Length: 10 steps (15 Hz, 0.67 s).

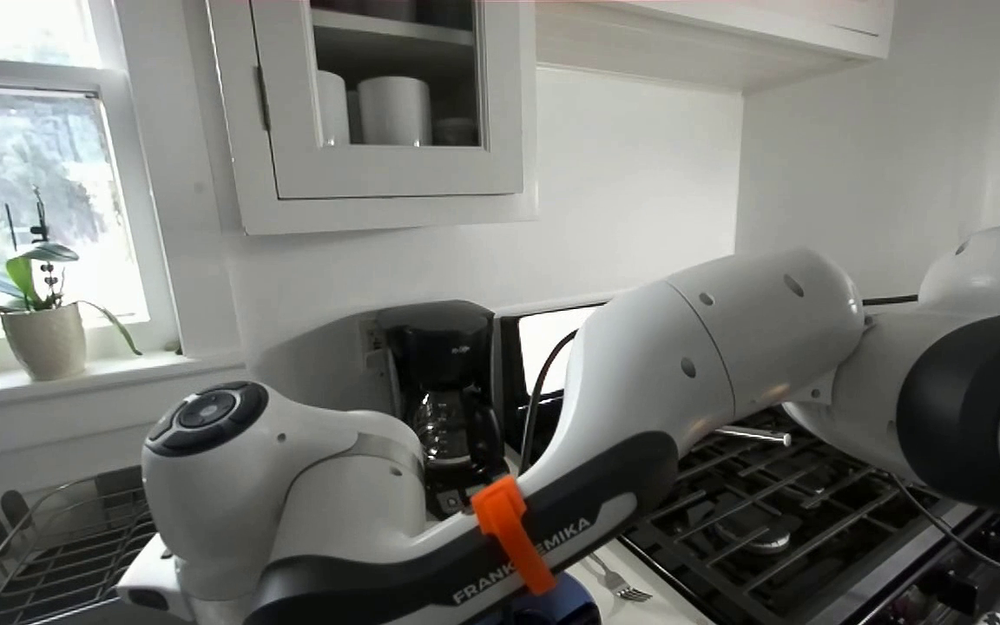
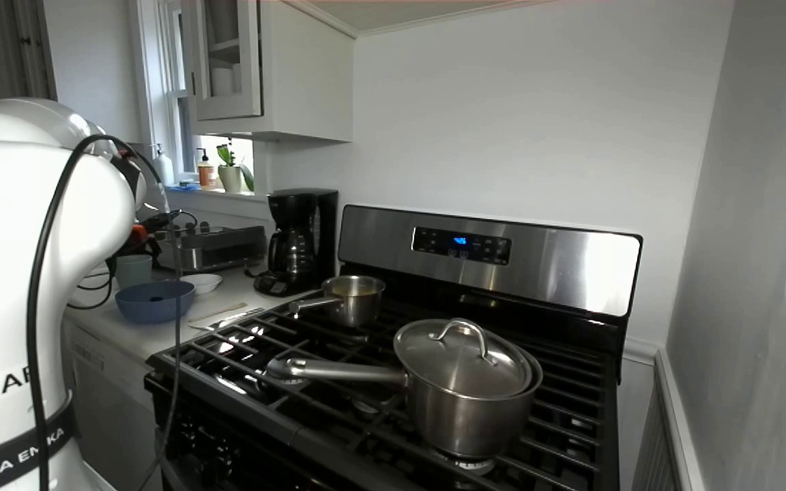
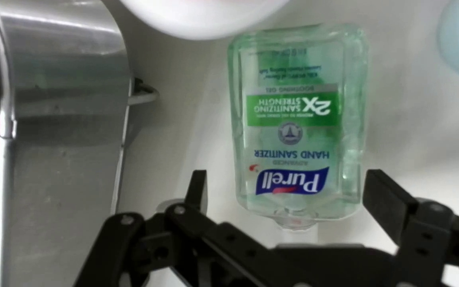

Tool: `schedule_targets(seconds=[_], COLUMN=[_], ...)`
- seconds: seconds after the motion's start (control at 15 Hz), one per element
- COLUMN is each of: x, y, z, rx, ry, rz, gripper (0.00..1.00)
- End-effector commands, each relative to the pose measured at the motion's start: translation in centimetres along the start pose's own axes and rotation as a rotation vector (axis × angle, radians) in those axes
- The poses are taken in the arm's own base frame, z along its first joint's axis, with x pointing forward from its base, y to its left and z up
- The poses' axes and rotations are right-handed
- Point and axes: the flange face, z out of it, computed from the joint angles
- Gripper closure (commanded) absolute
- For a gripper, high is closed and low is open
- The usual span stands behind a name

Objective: Move the hand washing soap next to the stove on the kitchen counter

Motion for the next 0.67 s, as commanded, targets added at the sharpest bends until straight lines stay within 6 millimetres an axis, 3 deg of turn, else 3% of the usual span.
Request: schedule_targets(seconds=[0.0,0.6], x=[0.1,-0.5], y=[0.2,-0.4], z=[0.9,3.2], rx=[-0.003,0.041], ry=[0.028,0.016], rz=[-0.031,-0.048], gripper=[0.00,0.00])
